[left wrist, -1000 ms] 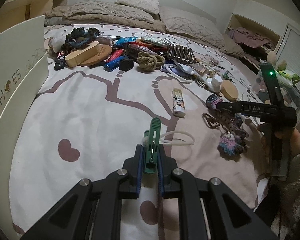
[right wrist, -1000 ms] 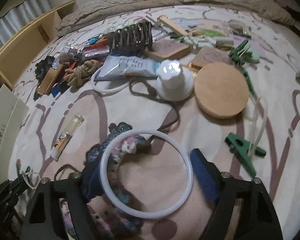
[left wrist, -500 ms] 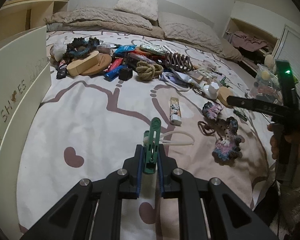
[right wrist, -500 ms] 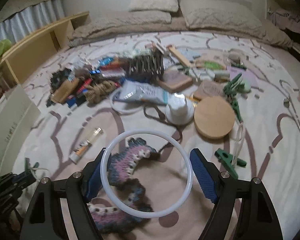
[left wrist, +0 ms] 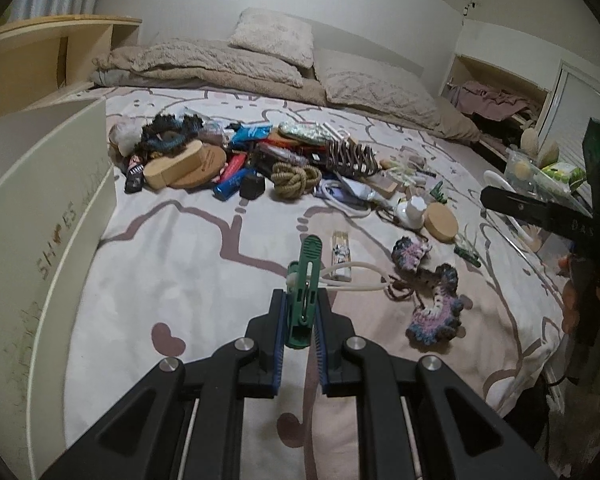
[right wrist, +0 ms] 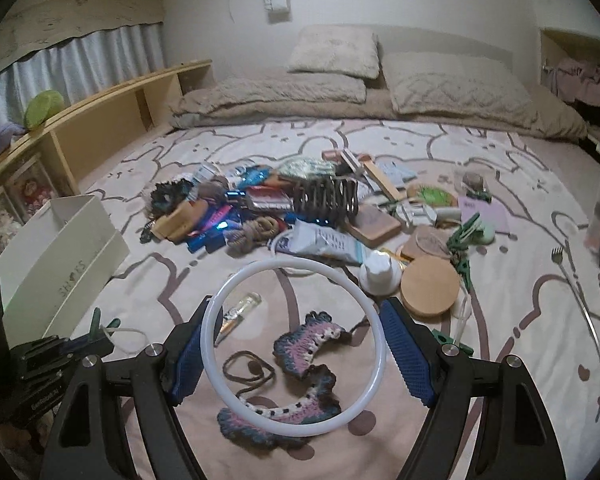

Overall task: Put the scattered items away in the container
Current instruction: 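Carry the clothespin in the left gripper and white ring in the right gripper toward the box, then open the left gripper to drop the green clothespin into the box, then lower the white plastic ring into the box and open the right gripper, then withdraw both tools back from the box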

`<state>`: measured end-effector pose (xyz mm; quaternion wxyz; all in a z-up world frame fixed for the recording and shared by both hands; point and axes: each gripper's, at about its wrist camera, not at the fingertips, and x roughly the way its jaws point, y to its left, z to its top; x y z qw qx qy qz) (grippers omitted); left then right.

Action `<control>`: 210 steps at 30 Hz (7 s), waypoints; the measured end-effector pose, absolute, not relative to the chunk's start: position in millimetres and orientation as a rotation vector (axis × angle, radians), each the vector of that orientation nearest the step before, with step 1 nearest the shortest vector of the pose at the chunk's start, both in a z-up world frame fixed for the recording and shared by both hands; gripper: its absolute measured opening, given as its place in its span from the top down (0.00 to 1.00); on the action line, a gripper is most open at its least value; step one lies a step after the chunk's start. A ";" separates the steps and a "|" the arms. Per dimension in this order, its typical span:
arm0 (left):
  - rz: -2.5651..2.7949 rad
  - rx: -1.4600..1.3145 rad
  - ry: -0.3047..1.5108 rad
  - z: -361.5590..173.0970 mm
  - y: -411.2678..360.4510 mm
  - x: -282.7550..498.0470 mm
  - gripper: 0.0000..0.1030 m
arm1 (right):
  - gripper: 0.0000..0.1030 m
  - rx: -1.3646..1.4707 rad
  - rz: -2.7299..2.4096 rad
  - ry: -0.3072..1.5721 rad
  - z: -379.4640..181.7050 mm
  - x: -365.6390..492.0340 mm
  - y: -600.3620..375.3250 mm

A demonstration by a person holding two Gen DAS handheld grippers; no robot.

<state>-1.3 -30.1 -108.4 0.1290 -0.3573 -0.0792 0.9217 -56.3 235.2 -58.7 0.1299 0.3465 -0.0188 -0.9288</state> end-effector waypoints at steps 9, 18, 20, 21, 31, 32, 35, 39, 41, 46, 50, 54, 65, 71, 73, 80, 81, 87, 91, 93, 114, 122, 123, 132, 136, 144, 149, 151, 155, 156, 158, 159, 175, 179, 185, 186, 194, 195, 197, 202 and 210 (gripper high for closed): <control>2.724 -0.925 -0.213 -76.2 -35.7 6.2 0.87 | 0.22 0.927 -2.716 -0.065 -37.8 -42.6 230.7; 2.780 -0.828 -0.210 -48.8 -53.2 10.6 0.87 | 0.21 0.835 -2.703 -0.053 -12.1 -36.7 210.8; 2.797 -0.816 -0.211 -45.1 -59.7 12.4 0.87 | 0.21 0.825 -2.690 -0.060 -9.0 -37.7 206.1; 2.807 -0.809 -0.214 -42.9 -63.8 13.3 0.87 | 0.21 0.821 -2.680 -0.065 -7.1 -38.9 202.5; 2.959 -0.731 -0.214 -16.4 -117.9 30.6 0.87 | 0.21 0.793 -2.569 -0.114 4.1 -47.0 162.6; 2.977 -0.724 -0.214 -14.1 -123.9 32.4 0.87 | 0.21 0.790 -2.556 -0.115 5.5 -47.9 157.3; 3.034 -0.713 -0.215 -8.0 -143.1 40.0 0.87 | 0.21 0.778 -2.519 -0.114 9.6 -50.4 143.0; 3.104 -0.714 -0.213 -3.0 -168.5 49.2 0.87 | 0.22 0.756 -2.476 -0.095 17.2 -51.5 120.7; 3.136 -0.724 -0.216 -1.2 -182.1 53.5 0.87 | 0.22 0.751 -2.458 -0.072 18.7 -51.7 110.5; 3.217 -0.749 -0.195 1.0 -210.4 66.7 0.87 | 0.21 0.740 -2.408 -0.039 20.4 -51.1 88.4; 3.279 -0.766 -0.182 1.9 -229.1 77.5 0.87 | 0.21 0.739 -2.373 -0.036 21.9 -52.4 74.3; 3.326 -0.805 -0.202 -1.2 -246.0 85.1 0.87 | 0.21 0.734 -2.331 -0.028 26.0 -53.4 58.3; 3.423 -0.952 -0.240 -16.3 -281.1 97.8 0.87 | 0.21 0.720 -2.228 0.031 34.1 -51.3 8.6; 3.420 -1.100 -0.257 -31.3 -293.8 99.5 0.87 | 0.21 0.763 -2.167 0.003 28.6 -57.5 -10.4; 3.421 -1.143 -0.284 -36.7 -297.8 101.1 0.87 | 0.21 0.785 -2.138 -0.006 25.9 -60.4 -18.7; 3.433 -1.172 -0.382 -44.7 -311.7 105.3 0.87 | 0.22 0.831 -2.059 0.022 23.6 -66.5 -52.2; 3.436 -1.167 -0.399 -44.7 -314.0 106.0 0.87 | 0.21 0.840 -2.045 0.025 23.3 -67.6 -56.9; 3.446 -1.157 -0.446 -45.8 -324.5 107.7 0.87 | 0.21 0.887 -1.994 0.075 18.0 -73.5 -88.4; 3.469 -1.134 -0.494 -46.9 -329.0 111.4 0.52 | 0.22 0.920 -1.971 0.089 12.6 -79.4 -104.3; 3.474 -1.126 -0.481 -46.5 -329.0 111.7 0.52 | 0.22 0.940 -1.965 0.097 8.3 -83.7 -111.3; 3.433 -1.090 -0.508 -49.4 -325.3 99.1 0.52 | 0.22 1.104 -1.989 0.205 -29.8 -128.1 -170.5; 3.434 -1.104 -0.516 -51.2 -324.8 94.6 0.51 | 0.21 1.154 -1.961 0.222 -33.1 -141.0 -185.0; 3.433 -1.106 -0.516 -51.2 -324.5 93.9 0.49 | 0.20 1.157 -1.955 0.217 -34.3 -140.7 -184.9; 3.433 -1.126 -0.527 -49.9 -323.5 92.4 0.44 | 0.00 1.136 -1.971 0.212 -32.9 -135.0 -178.9; 3.434 -1.129 -0.517 -49.3 -322.7 92.1 0.44 | 0.00 1.133 -1.980 0.213 -32.0 -133.9 -175.0; 3.430 -1.128 -0.501 -47.2 -316.0 93.0 0.44 | 0.00 1.135 -1.948 0.155 -29.3 -130.7 -167.6; 3.434 -1.131 -0.490 -44.9 -314.5 92.2 0.44 | 0.00 1.100 -1.943 0.157 -21.6 -125.0 -164.3; 3.438 -1.129 -0.485 -43.4 -313.0 91.6 0.44 | 0.00 1.081 -1.949 0.168 -18.3 -122.1 -162.6; 3.434 -1.133 -0.475 -41.7 -309.8 89.1 0.44 | 0.00 1.049 -1.964 0.167 -14.0 -119.5 -154.7; 3.432 -1.133 -0.470 -41.3 -308.4 88.4 0.44 | 0.00 1.043 -1.965 0.165 -13.4 -118.6 -152.0; 3.431 -1.133 -0.465 -40.8 -306.1 87.1 0.44 | 0.00 1.030 -1.971 0.165 -12.5 -116.8 -146.6; 3.430 -1.133 -0.465 -40.6 -304.7 86.5 0.44 | 0.00 1.020 -1.978 0.168 -12.1 -115.3 -143.1; 3.439 -1.038 -0.458 -23.7 -282.7 82.4 0.19 | 0.00 0.853 -2.104 0.186 -3.4 -90.4 -86.3; 3.448 -0.964 -0.468 -15.9 -275.4 85.1 0.07 | 0.00 0.816 -2.119 0.188 0.5 -83.2 -75.9; 3.472 -0.891 -0.428 -4.3 -264.5 87.3 0.00 | 0.00 0.771 -2.148 0.161 8.8 -74.1 -55.6; 3.474 -0.883 -0.421 -2.6 -262.5 87.8 0.00 | 0.00 0.762 -2.157 0.160 10.4 -72.6 -51.4; 3.463 -0.847 -0.358 2.6 -244.4 93.6 0.00 | 0.00 0.707 -2.216 0.142 19.4 -60.2 -23.8; 3.456 -0.840 -0.367 3.5 -242.7 94.7 0.00 | 0.00 0.698 -2.225 0.142 20.8 -57.9 -20.0; 3.447 -0.835 -0.384 5.7 -239.4 97.0 0.00 | 0.00 0.682 -2.241 0.143 23.2 -54.2 -12.7; 3.445 -0.849 -0.326 13.0 -228.1 101.0 0.00 | 0.00 0.644 -2.282 0.146 28.2 -44.6 3.2; 3.431 -0.811 -0.276 22.1 -210.6 109.2 0.00 | 0.00 0.606 -2.329 0.149 31.9 -28.8 30.7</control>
